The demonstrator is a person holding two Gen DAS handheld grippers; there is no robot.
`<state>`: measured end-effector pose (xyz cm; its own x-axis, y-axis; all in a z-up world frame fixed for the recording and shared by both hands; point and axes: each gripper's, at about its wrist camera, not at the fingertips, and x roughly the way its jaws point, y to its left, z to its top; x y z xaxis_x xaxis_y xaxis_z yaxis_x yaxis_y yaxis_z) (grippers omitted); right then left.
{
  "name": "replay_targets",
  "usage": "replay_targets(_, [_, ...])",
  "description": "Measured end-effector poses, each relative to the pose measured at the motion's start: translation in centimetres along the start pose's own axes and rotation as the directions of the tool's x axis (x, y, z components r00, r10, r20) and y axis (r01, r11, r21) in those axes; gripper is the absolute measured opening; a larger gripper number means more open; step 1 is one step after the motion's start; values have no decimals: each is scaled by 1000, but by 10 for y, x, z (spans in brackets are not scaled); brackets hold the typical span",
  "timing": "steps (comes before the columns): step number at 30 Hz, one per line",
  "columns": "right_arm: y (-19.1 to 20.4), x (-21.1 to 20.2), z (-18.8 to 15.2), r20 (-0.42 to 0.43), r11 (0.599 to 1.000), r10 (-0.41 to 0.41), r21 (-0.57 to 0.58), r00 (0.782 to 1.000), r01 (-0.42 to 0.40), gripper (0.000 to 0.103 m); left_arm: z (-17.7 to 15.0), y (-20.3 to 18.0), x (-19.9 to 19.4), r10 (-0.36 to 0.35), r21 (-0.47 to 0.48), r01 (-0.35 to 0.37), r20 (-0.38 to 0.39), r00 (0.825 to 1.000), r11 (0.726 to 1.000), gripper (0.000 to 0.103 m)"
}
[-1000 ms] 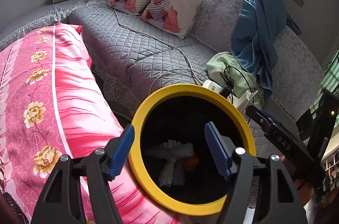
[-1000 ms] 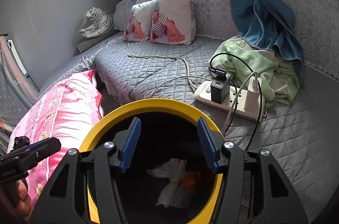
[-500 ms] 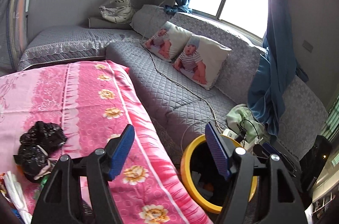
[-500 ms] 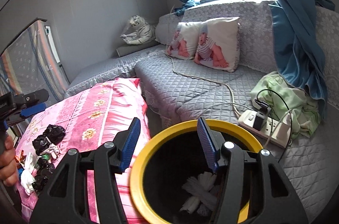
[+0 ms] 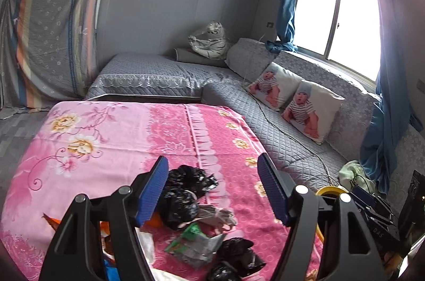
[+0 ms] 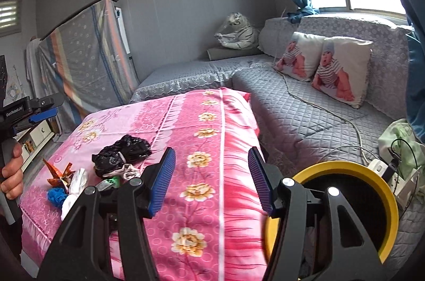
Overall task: Collect trash
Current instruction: 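Move both tools back over the remaining trash on the bed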
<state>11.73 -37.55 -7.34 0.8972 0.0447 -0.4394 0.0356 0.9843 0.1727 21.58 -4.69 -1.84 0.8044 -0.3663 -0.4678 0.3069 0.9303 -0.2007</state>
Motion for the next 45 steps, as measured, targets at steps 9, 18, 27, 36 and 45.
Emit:
replay_targets(9, [66,26,-18,-86,989,127,-68,988,-133,55,-22,71,-28,108,-60,-108,-2,994,992,68])
replay_targets(18, [98,43,-45,-164,975,198,-71,966,-212,61,-60,114,-49,137,-72,-135,13,991,988,81])
replay_targets(27, [112,56,-61,-205,966,233,-66,951,-250,68,-96,165,-46,172,-145,-180,-68,983,973,83])
replay_targets(36, [119,73,-68,-256,962,240,-69,936,-265,71,-106,195,-23,181,-198,-201,-115,977,959,83])
replay_targets(45, [126,94,-73,-312,959,241,-66,919,-274,71,-98,197,-3,190,-195,-213,-130,973,958,83])
